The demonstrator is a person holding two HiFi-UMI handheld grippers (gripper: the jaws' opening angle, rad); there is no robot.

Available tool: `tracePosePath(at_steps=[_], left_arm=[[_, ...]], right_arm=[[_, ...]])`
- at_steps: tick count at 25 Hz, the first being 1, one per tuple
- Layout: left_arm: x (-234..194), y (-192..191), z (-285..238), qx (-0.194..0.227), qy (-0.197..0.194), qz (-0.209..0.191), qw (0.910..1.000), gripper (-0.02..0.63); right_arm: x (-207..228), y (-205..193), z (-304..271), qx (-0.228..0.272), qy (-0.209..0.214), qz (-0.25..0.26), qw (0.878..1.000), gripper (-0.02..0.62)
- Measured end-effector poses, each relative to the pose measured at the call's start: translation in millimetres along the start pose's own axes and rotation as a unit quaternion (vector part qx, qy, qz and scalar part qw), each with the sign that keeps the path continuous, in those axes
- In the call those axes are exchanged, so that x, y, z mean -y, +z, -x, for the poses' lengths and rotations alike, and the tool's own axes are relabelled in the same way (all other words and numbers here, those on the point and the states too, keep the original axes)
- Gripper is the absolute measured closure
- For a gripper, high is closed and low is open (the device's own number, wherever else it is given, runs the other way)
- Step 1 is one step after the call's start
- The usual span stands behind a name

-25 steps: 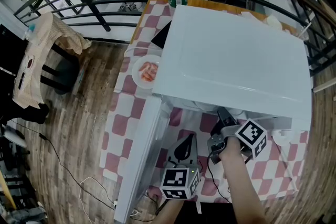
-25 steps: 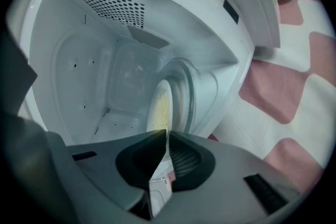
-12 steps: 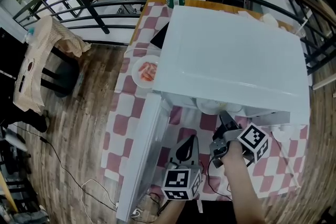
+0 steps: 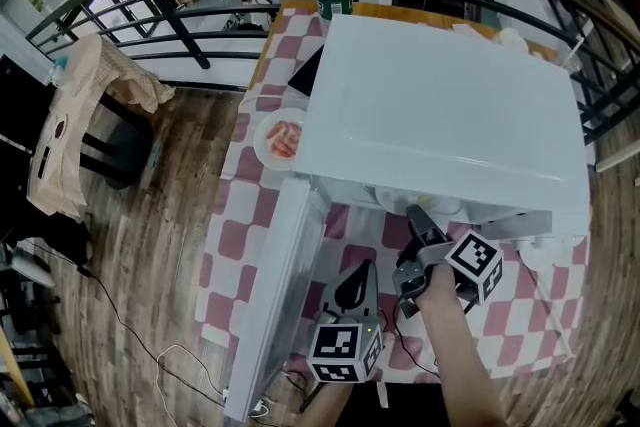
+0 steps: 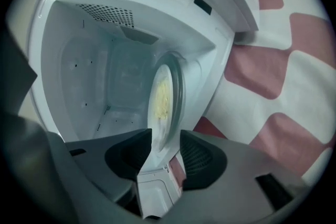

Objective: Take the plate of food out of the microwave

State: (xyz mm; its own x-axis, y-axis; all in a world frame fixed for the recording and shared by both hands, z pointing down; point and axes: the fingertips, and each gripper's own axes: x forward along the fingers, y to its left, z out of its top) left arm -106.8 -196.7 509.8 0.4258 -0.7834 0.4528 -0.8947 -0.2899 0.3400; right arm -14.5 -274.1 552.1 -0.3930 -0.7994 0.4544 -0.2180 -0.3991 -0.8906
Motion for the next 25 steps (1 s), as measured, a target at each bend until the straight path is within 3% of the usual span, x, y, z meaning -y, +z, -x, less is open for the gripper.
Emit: tracePosePath(at_steps=[8, 10, 15, 20, 25], left_arm=[[-3.8, -2.9, 4.5, -0.002, 0.005, 0.0, 1.0, 0.594], [-5.0, -3.1, 4.7, -0.001, 0.005, 0.003, 1.0, 0.594], [-5.1, -2.2, 4.2, -0.001, 0.006, 0.002, 1.0, 0.594], [-3.8, -5.0, 2.2, -0.003, 0.005, 0.004, 1.0, 0.594], [-1.9, -7.8, 0.9, -0.005, 0.004, 0.005, 1.0, 0.594]], right_arm=[[4.5, -3.9, -14.9, 0.004, -0.025, -0.024, 0.999, 0.404], [7.7, -3.7, -16.4, 0.006, -0.029, -0.027, 0.999, 0.448], [12.1, -1.0, -18.2, 0.004, -0.039, -0.044, 0.998, 0.453], [14.0, -0.9, -20.2, 0.002, -0.061, -0.045, 0.997, 0.44], [13.2, -0.7, -16.1, 0.004, -0.06, -0.042, 0.997, 0.473]])
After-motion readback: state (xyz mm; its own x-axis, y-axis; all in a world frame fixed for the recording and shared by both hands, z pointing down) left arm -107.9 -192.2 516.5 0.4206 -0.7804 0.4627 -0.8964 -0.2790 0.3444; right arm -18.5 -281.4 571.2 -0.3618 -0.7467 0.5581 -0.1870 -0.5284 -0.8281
